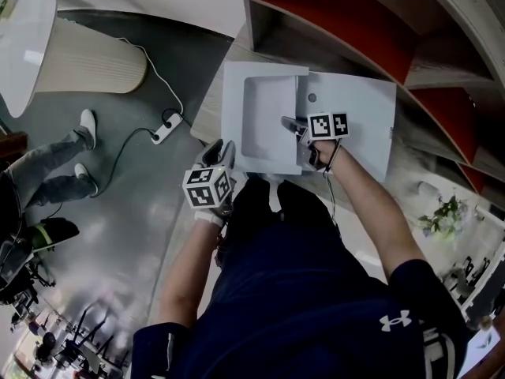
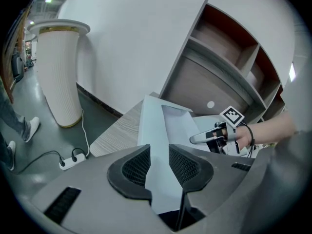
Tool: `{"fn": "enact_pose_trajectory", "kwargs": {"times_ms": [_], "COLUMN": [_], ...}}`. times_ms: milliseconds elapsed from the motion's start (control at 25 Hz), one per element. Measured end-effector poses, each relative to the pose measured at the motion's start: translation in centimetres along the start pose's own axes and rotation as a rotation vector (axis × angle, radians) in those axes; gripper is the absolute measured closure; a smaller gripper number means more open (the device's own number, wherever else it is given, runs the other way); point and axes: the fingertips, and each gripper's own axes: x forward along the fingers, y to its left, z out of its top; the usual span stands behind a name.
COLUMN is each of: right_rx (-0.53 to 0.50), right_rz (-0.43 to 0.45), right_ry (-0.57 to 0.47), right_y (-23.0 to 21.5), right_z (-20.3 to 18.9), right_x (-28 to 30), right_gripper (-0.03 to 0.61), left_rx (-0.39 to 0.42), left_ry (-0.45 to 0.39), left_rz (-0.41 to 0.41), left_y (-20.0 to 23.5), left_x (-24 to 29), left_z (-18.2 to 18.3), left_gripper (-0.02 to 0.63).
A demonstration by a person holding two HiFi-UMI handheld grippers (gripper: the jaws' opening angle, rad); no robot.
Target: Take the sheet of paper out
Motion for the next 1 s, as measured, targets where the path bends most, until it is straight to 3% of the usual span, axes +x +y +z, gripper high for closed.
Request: {"fn": "enact_pose_trajectory", "kwargs": {"times_ms": [1000], "right_rx": [0.047], "right_rz": [-0.081], "right_ry": [-0.162], "right_y": [-4.5], "right_z": [-0.4], "right_x": [-8.7], "right_gripper": [0.560], "left_rx": [0.033], "left_ry": [-0.055], "left_rz": [-0.001], "left_y": [-3.1], "left_x": [-1.1], "left_z": [0.7], "left_gripper": [0.503]}}
